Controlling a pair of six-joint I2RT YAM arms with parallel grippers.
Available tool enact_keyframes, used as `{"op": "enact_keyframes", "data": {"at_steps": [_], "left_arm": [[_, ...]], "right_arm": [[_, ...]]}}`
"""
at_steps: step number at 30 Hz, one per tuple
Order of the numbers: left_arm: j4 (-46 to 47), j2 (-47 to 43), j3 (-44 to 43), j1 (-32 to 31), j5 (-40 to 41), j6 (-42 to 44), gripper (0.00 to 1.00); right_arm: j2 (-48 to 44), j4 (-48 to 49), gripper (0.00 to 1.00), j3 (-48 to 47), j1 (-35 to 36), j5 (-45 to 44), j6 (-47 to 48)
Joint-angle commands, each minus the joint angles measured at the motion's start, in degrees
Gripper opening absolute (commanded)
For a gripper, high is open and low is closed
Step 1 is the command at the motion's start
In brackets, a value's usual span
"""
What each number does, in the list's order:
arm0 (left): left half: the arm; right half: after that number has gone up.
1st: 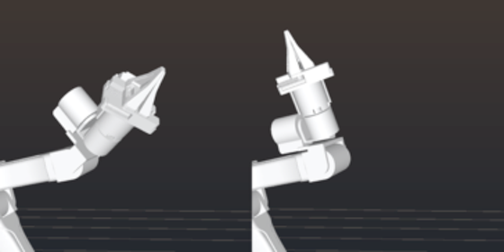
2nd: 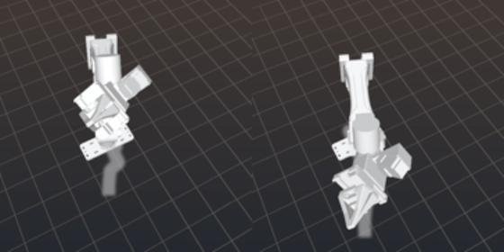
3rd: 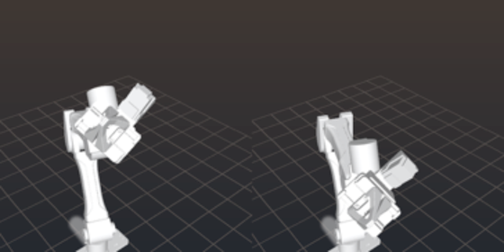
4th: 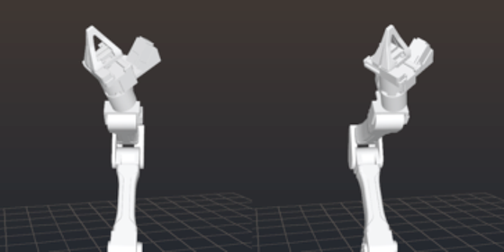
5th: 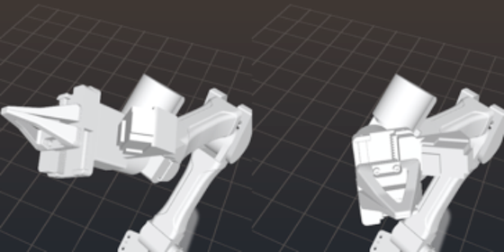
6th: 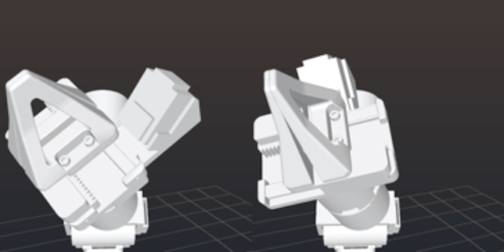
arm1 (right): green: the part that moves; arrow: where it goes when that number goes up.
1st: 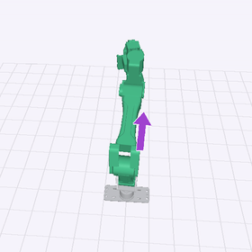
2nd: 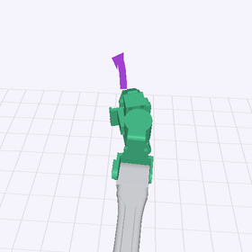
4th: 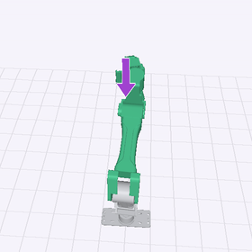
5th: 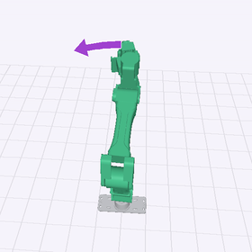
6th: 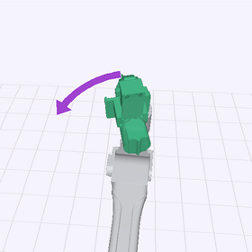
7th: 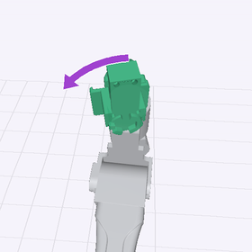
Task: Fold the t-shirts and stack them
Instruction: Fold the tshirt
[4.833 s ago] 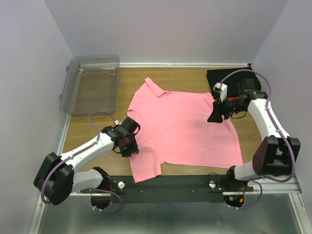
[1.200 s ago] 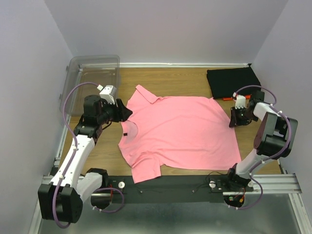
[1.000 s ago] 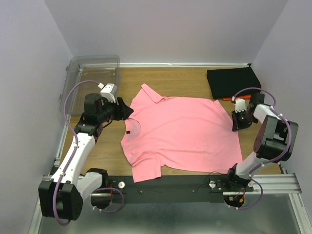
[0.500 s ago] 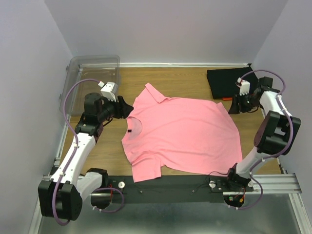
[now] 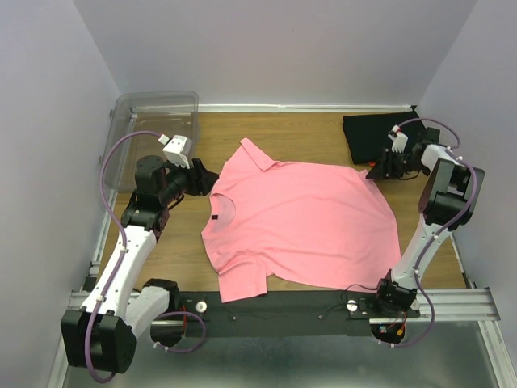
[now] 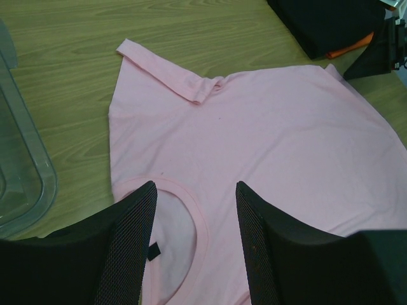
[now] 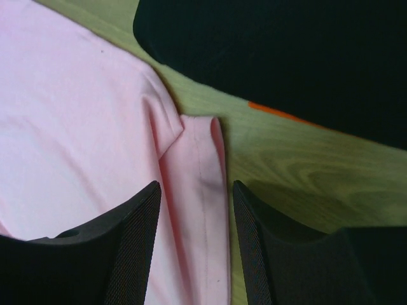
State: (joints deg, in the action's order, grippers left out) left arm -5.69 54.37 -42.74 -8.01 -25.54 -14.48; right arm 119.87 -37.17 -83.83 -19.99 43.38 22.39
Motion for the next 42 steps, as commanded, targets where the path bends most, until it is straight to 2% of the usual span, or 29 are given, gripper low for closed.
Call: {"op": "enact_keyframes", "data": {"at_steps": [1,13,28,32,42], "left_arm": [[0.86,-0.58,0.03,-0.34,0.67,0.86,0.61],[1.04,-0.67,0.38,-0.34,0.93,0.68,0.61],[1.12,-0.58,0.29,-0.34,0.84,0.59,0.61],[1.12,-0.67,0.29,-0.34,0.84,0.59,0.61],[1.12,-0.84,0.38,-0.34,0.75,0.68,0.61]], "right_arm": [[2.12,4.73,0.57,-2.12,-0.31,-0.12,-2.0],[6.77,5.0,0.55,-3.71,1.35,-1.54,-1.21],[6.25,4.65,0.44,-0.81,3.2,-3.56,0.28],[6.16,4.3,0.39,-0.28,3.29,-4.26,0.72],[5.72,3.16,0.35,0.86,3.73,-5.67,1.51]]}}
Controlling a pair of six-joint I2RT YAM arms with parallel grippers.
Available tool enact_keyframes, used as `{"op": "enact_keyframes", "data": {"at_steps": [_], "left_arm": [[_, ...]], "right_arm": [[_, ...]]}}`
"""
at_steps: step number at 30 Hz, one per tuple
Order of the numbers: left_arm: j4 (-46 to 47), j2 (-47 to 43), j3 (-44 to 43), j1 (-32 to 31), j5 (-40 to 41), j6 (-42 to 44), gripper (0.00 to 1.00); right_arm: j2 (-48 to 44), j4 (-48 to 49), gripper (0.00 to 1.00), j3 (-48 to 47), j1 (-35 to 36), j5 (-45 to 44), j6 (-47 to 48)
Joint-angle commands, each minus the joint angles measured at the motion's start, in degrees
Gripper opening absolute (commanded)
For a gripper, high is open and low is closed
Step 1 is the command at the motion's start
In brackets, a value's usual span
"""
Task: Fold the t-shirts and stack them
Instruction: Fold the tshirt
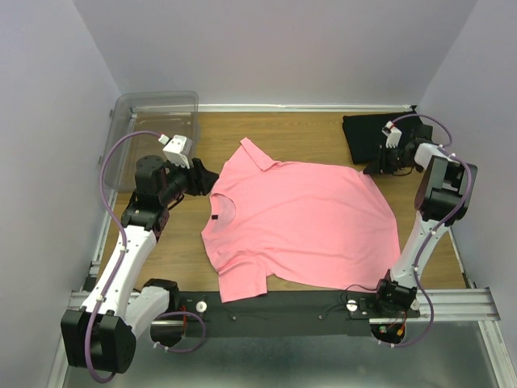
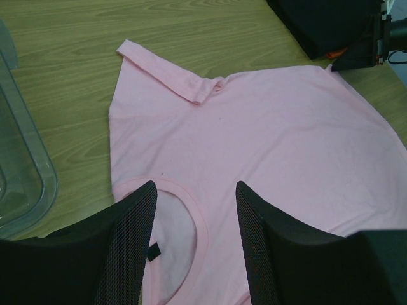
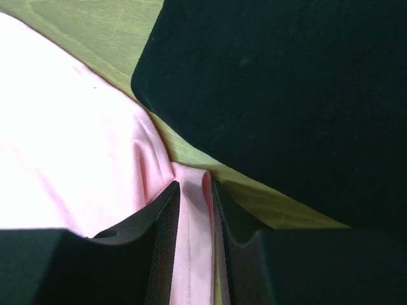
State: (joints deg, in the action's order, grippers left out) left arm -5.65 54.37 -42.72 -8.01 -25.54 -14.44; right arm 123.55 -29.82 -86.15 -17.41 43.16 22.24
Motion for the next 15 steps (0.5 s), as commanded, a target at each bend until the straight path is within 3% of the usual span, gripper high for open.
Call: {"op": "enact_keyframes", "data": {"at_steps": [1,8,12,13,15], "left_arm": [[1.08,-0.84,0.27,-0.34,0.75,0.64,0.61],[1.08,-0.84,0.27,-0.34,0.75,0.55,0.61],[1.17,-0.76,0.36,-0.34,0.67,0.46,0.61],[1.08,-0.84,0.36,-0.34,0.67,0.55,0.61],[1.17,-0.76,0.36,-0.34,0.67,0.55,0.61]], "right_arm": [[1.96,-4.19,0.34,3.35,1.32,-5.54,1.84],[1.43,-4.37,0.32,4.5,1.59,-6.15,2.28],[1.52,-4.45,0.24,4.32,1.59,-6.86,2.37],[1.35,-4.45,0.22,4.24,1.59,-7.03,2.11],[1.26,-4.37,0.06,3.88,1.59,-7.12,1.84]]}}
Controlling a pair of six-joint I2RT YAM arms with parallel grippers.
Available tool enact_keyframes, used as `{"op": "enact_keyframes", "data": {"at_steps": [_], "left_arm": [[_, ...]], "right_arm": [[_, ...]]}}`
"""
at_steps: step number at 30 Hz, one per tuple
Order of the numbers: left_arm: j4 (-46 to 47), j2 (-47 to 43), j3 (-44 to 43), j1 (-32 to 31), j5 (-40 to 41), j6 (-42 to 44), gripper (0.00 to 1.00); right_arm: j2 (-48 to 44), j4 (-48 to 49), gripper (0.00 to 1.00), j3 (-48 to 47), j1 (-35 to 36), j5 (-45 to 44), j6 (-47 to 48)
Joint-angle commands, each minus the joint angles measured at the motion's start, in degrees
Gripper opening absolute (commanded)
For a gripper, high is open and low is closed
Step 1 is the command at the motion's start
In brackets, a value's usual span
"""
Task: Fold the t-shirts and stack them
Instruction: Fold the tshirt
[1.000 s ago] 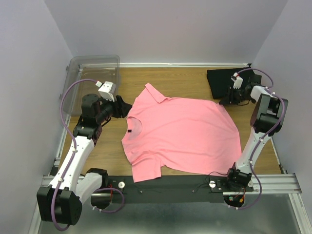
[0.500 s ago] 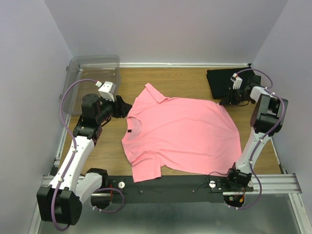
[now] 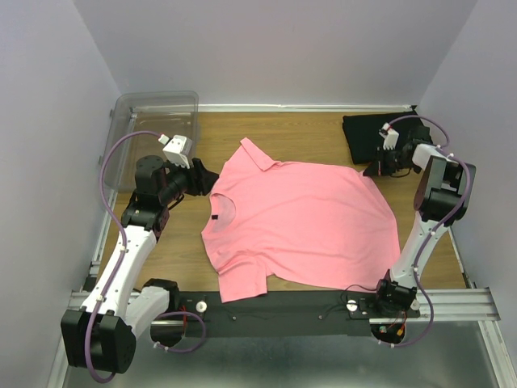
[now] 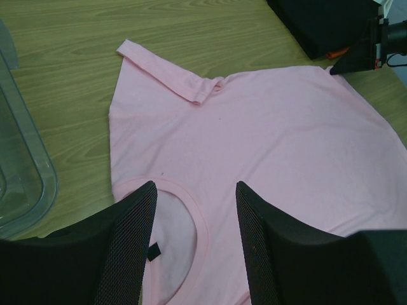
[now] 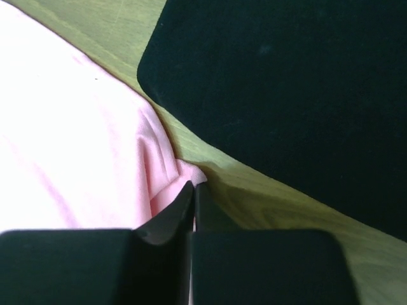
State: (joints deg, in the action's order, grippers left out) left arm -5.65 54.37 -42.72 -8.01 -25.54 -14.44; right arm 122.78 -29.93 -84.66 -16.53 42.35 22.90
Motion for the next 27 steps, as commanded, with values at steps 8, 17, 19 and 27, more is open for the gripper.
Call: {"op": "enact_keyframes", "data": {"at_steps": [8,17,19,27], "left_arm": [[3.36,5.82,-0.17,-0.34,-2.14,-0.06,0.63],[-8.57,34.81,-24.75,-12.82,18.66,2.22,0.6],[-11.56,42.46,-32.38,-12.82,23.85,2.4,0.57],[-16.94,63.04,-53.42,-12.12,26.68,-3.84,0.56]], "right_arm": [[-2.81,-3.91,0.01,1.52,0.71,-6.4,0.57],[-5.27,-3.64,0.0,2.22,0.71,-2.71,0.66],[-5.45,-3.64,0.01,2.22,0.71,-2.1,0.75],[-5.97,-3.64,0.01,2.31,0.71,-0.34,0.75]]}}
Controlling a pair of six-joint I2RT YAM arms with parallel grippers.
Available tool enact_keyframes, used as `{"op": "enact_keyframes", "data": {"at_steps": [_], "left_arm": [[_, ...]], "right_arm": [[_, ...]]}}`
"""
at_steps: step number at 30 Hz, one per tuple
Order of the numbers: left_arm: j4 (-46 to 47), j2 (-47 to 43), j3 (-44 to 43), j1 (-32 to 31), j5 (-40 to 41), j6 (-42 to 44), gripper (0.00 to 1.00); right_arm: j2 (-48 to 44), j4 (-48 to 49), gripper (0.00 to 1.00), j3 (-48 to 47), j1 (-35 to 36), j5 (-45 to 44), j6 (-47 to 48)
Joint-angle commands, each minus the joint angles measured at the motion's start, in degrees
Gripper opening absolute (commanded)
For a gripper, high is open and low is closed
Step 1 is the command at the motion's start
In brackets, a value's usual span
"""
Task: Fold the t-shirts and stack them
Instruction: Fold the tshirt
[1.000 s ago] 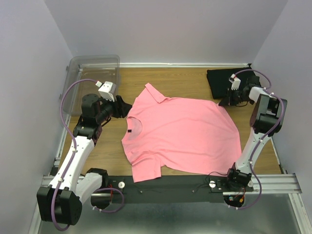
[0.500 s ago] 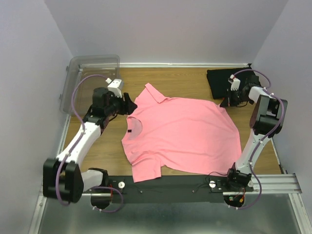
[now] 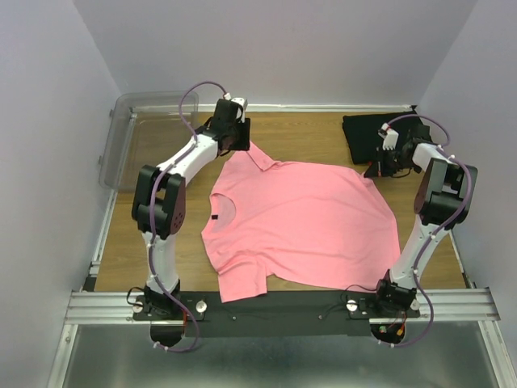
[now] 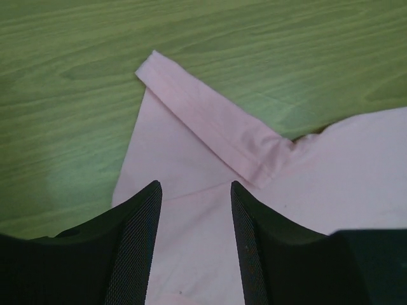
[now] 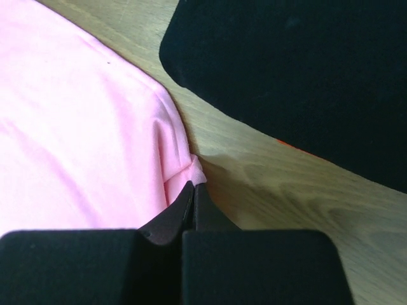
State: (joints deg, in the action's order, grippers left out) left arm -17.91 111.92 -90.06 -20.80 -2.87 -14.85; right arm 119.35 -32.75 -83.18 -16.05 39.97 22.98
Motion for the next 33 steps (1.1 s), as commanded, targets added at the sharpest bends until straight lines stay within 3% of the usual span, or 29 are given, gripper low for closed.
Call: {"op": "enact_keyframes", "data": {"at_steps": [1,7,14,24,33], "left_arm": [[-4.59,8.11,-7.48,0.93,3.76,-4.21,0.55],[-3.44,16.38,-16.97,2.95,0.86,-5.8,0.45],[-9.59,25.71,-29.37,4.8,-1.69,-2.82,0.37],[-9.33,30.37,-32.19,7.53,-11.0,0.26,0.36],[-9.16,34.33,-34.74,8.05,-14.79,-1.93,0.37]], "right_arm": [[-2.46,-0.82,0.0,0.82,0.23,2.13,0.57],[-2.45,-0.82,0.01,0.65,0.23,2.22,0.4],[-2.37,-0.82,0.01,0.65,0.23,2.05,0.4],[-1.58,-0.82,0.01,0.56,0.23,1.61,0.31],[-1.31,-0.82,0.01,0.47,0.23,1.25,0.22]]}}
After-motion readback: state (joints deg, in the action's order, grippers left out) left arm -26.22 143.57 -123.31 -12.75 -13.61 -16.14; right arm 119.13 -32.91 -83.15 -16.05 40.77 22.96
